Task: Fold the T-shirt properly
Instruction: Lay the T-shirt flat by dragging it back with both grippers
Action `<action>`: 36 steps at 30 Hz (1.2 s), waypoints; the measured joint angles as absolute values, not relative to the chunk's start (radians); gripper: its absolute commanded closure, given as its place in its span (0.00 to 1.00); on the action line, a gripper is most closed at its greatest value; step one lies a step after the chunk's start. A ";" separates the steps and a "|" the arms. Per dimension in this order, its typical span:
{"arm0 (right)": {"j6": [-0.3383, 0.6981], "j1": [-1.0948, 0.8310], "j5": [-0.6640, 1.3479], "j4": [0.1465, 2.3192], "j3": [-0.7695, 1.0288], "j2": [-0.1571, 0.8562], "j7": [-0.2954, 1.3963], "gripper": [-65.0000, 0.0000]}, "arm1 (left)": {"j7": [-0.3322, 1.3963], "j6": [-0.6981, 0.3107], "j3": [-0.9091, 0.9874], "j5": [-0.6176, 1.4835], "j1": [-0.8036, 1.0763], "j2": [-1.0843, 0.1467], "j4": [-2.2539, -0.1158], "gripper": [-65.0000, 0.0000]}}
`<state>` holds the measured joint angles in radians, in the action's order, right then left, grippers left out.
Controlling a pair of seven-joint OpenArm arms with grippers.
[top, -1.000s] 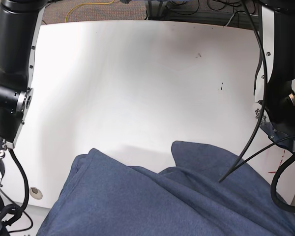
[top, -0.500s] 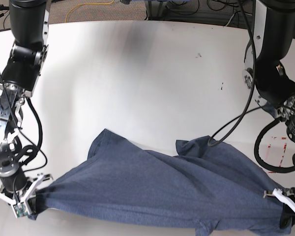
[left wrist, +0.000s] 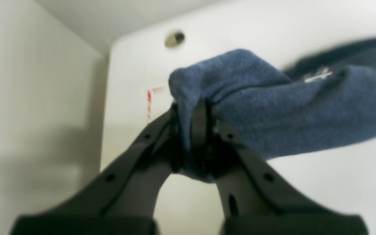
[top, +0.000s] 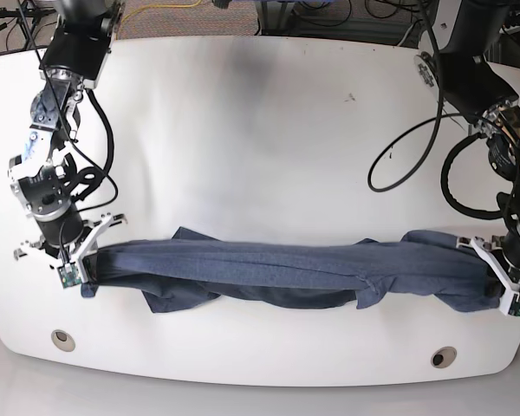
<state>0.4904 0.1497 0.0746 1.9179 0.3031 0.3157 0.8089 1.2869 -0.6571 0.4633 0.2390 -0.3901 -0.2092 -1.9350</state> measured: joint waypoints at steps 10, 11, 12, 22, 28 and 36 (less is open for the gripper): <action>0.484 -0.025 0.076 1.945 0.361 0.232 0.806 0.95 | 1.338 -0.698 0.521 0.242 -0.181 -0.209 -1.945 1.00; 0.486 -0.043 0.075 1.945 0.364 0.225 0.807 0.95 | 1.338 -0.697 0.522 0.236 -0.153 -0.210 -1.945 1.00; 0.489 -0.062 0.076 1.945 0.368 0.219 0.808 0.95 | 1.340 -0.698 0.523 0.235 -0.133 -0.210 -1.945 1.00; 0.482 -0.212 0.056 1.943 0.393 0.164 0.769 0.95 | 1.324 -0.697 0.519 0.226 0.059 -0.225 -1.944 1.00; 0.482 -0.290 0.056 1.942 0.392 0.154 0.767 0.95 | 1.275 -0.698 0.519 0.219 0.136 -0.228 -1.940 1.00; 0.479 -0.348 0.049 1.915 0.398 0.131 0.764 0.95 | 1.240 -0.697 0.518 0.218 0.207 -0.231 -1.939 1.00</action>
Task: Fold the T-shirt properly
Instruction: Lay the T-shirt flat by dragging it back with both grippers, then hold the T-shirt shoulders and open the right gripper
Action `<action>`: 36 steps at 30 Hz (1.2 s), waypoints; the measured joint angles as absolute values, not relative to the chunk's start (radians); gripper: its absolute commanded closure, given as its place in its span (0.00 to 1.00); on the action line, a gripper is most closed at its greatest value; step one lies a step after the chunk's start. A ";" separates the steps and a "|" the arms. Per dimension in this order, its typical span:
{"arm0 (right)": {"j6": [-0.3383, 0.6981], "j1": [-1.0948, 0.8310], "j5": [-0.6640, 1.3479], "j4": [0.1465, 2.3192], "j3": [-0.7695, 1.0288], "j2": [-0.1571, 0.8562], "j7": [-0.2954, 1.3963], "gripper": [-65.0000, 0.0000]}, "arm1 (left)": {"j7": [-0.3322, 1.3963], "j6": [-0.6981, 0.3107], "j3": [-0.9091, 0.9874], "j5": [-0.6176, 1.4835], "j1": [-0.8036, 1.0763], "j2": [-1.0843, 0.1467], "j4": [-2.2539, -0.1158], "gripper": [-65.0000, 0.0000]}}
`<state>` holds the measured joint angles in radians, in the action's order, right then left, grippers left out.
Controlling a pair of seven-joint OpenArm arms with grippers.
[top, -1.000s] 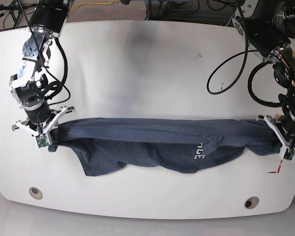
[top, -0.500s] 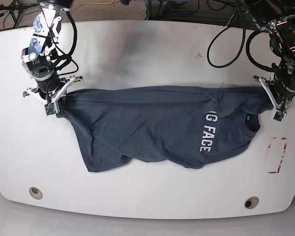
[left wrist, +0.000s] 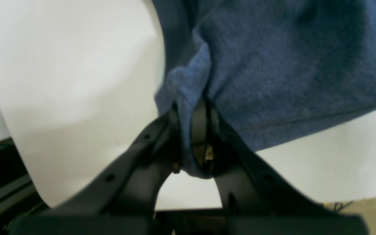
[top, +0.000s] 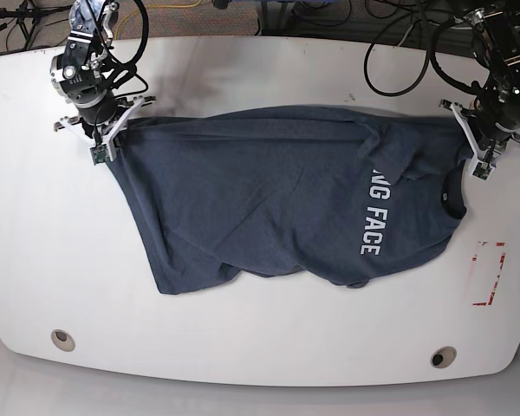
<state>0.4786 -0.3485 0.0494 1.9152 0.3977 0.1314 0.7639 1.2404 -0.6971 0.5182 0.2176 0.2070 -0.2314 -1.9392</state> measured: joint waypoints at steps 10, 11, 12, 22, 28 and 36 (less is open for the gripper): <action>0.476 -0.394 0.050 1.914 0.397 0.130 0.764 0.95 | 1.240 -0.698 0.518 0.218 0.235 -0.245 -1.938 1.00; 0.476 -0.395 0.049 1.910 0.397 0.128 0.763 0.95 | 1.240 -0.698 0.518 0.218 0.237 -0.245 -1.937 1.00; 0.476 -0.395 0.050 1.907 0.398 0.125 0.760 0.95 | 1.240 -0.698 0.518 0.217 0.240 -0.245 -1.937 1.00; 0.475 -0.408 0.049 1.879 0.397 0.105 0.764 0.95 | 1.239 -0.698 0.517 0.214 0.265 -0.246 -1.937 1.00; 0.472 -0.406 0.048 1.877 0.395 0.105 0.763 0.95 | 1.240 -0.698 0.517 0.213 0.287 -0.245 -1.936 1.00; 0.472 -0.402 0.048 1.877 0.392 0.105 0.763 0.95 | 1.240 -0.698 0.517 0.210 0.294 -0.245 -1.936 1.00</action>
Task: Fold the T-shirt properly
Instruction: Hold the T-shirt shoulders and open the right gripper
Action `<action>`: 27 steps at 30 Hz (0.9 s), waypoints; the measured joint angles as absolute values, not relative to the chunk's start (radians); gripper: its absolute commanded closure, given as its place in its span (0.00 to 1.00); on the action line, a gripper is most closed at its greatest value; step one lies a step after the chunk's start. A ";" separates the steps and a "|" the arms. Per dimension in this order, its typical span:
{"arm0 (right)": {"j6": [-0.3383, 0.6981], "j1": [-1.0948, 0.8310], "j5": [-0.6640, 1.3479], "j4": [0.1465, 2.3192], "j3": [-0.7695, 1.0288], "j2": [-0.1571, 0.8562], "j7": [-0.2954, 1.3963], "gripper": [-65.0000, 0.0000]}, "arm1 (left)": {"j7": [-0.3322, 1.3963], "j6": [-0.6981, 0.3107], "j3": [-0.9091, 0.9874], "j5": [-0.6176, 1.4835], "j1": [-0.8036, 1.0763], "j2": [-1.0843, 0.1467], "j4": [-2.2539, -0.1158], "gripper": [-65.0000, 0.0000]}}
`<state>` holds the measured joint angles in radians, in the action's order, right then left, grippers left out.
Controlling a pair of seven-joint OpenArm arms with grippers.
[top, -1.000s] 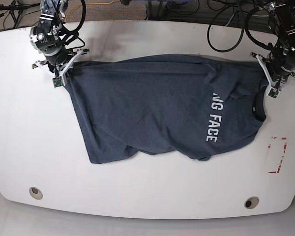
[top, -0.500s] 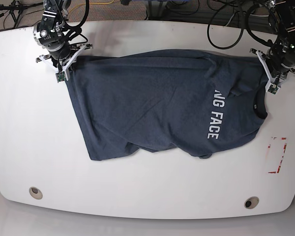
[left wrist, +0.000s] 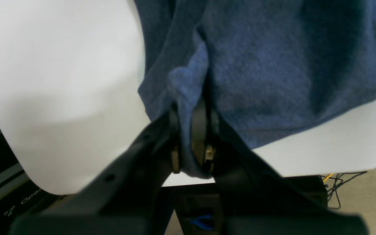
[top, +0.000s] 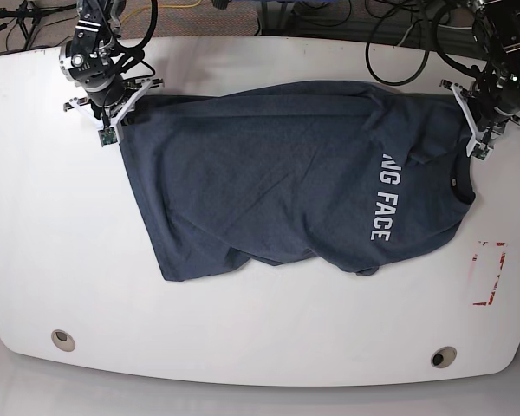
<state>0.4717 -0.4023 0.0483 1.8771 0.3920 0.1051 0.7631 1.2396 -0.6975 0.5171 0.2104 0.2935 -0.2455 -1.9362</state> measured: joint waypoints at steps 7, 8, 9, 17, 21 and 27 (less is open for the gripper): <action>0.472 -0.402 0.048 1.877 0.392 0.105 0.763 0.94 | 1.240 -0.698 0.517 0.210 0.302 -0.245 -1.936 1.00; 0.472 -0.402 0.049 1.877 0.392 0.105 0.763 0.90 | 1.240 -0.698 0.517 0.210 0.302 -0.245 -1.936 1.00; 0.471 -0.402 0.049 1.877 0.392 0.105 0.763 0.88 | 1.240 -0.698 0.517 0.210 0.302 -0.245 -1.936 1.00; 0.471 -0.402 0.048 1.877 0.392 0.104 0.763 0.71 | 1.240 -0.698 0.517 0.210 0.304 -0.245 -1.936 1.00; 0.469 -0.402 0.044 1.877 0.393 0.088 0.764 0.70 | 1.240 -0.698 0.517 0.210 0.305 -0.245 -1.936 1.00; 0.469 -0.402 0.045 1.877 0.392 0.077 0.763 0.70 | 1.240 -0.698 0.517 0.210 0.305 -0.245 -1.937 1.00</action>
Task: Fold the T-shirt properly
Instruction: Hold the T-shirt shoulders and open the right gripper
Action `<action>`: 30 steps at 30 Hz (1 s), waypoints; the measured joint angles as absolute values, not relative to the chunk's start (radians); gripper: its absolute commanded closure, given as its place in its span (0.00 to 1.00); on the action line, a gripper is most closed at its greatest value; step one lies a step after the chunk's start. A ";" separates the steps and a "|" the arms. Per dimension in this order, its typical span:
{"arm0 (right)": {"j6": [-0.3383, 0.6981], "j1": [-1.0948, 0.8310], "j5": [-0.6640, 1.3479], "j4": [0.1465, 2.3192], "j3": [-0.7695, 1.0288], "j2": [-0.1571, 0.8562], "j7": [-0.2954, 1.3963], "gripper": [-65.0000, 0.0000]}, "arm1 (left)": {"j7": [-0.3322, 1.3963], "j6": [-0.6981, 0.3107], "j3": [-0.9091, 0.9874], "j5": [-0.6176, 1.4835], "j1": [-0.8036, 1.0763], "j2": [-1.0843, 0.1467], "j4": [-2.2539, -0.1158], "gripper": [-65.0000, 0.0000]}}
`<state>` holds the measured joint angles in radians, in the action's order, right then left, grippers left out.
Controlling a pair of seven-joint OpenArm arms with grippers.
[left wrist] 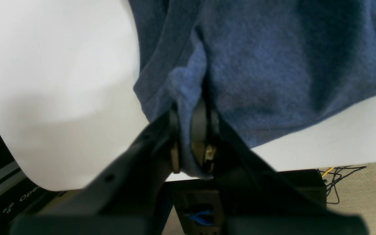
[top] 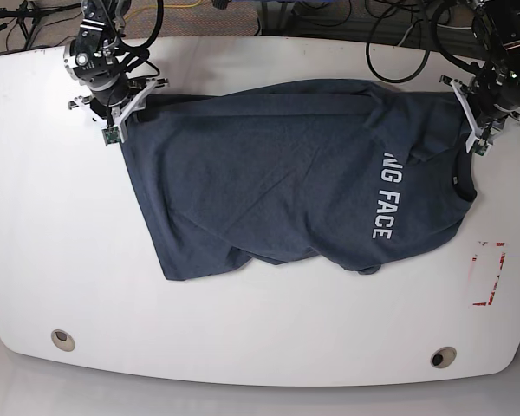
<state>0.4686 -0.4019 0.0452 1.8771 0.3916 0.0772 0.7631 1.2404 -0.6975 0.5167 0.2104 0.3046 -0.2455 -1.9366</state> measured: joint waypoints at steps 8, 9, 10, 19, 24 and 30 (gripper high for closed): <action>0.469 -0.402 0.045 1.877 0.392 0.077 0.763 0.66 | 1.240 -0.698 0.516 0.211 0.304 -0.245 -1.937 1.00; 0.469 -0.402 0.045 1.877 0.392 0.077 0.763 0.62 | 1.240 -0.698 0.516 0.211 0.304 -0.245 -1.937 1.00; 0.469 -0.402 0.045 1.877 0.392 0.077 0.763 0.57 | 1.240 -0.698 0.516 0.211 0.304 -0.245 -1.937 1.00; 0.468 -0.402 0.045 1.877 0.392 0.077 0.763 0.28 | 1.240 -0.698 0.516 0.211 0.304 -0.245 -1.937 1.00; 0.469 -0.402 0.045 1.877 0.392 0.078 0.763 0.19 | 1.240 -0.698 0.516 0.211 0.304 -0.245 -1.937 1.00; 0.468 -0.402 0.050 1.878 0.394 0.076 0.763 0.10 | 1.240 -0.698 0.516 0.211 0.303 -0.245 -1.937 1.00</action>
